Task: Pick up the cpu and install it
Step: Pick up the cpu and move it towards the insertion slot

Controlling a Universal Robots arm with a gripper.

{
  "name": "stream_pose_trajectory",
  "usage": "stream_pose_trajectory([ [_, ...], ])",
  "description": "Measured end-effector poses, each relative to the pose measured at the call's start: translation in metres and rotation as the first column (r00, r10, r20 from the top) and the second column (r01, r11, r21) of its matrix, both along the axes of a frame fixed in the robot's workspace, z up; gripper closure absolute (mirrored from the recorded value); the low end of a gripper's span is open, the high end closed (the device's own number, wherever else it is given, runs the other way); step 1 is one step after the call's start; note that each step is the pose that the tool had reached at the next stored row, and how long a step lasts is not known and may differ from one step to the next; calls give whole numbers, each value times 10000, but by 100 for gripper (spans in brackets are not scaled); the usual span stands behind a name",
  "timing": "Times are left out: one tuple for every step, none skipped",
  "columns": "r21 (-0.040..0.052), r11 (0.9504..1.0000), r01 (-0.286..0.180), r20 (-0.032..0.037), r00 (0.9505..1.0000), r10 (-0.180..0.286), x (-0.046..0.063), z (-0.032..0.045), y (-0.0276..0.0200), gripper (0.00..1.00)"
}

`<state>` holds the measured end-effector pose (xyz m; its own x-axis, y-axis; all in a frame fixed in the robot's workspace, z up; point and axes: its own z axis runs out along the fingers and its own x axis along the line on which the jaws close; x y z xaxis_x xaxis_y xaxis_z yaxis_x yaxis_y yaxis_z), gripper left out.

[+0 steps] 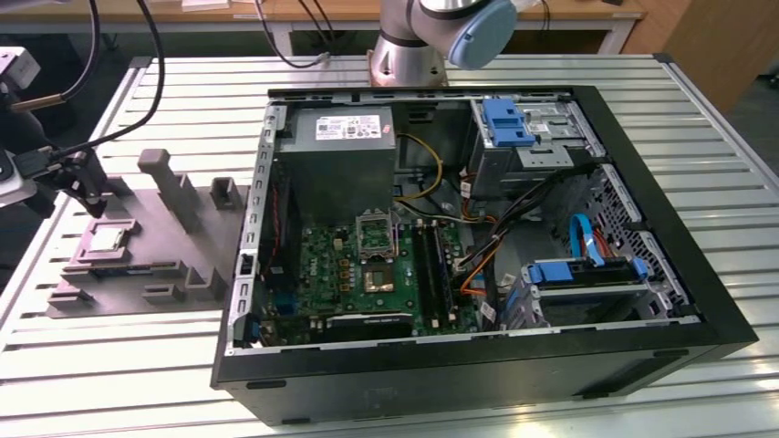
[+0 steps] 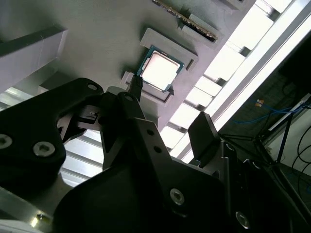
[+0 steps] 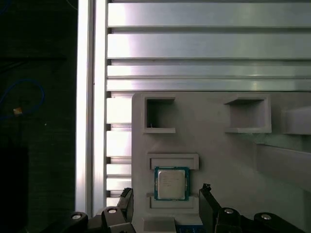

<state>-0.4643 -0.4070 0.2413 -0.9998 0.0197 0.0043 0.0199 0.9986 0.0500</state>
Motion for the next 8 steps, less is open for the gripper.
stream_pose_trajectory([
  [0,10000,0,0,10000,0,0,0,0,35],
  [-1,10000,0,0,10000,0,0,0,0,35],
  [-2,10000,0,0,10000,0,0,0,0,37],
  [-2,10000,-1,0,10000,1,0,0,0,37],
  [-3,10000,-1,0,10000,1,0,0,0,37],
  [-4,10000,0,0,10000,0,0,0,0,44],
  [-4,10000,-1,0,10000,1,0,0,0,44],
  [-5,10000,0,0,10000,0,0,0,0,44],
])
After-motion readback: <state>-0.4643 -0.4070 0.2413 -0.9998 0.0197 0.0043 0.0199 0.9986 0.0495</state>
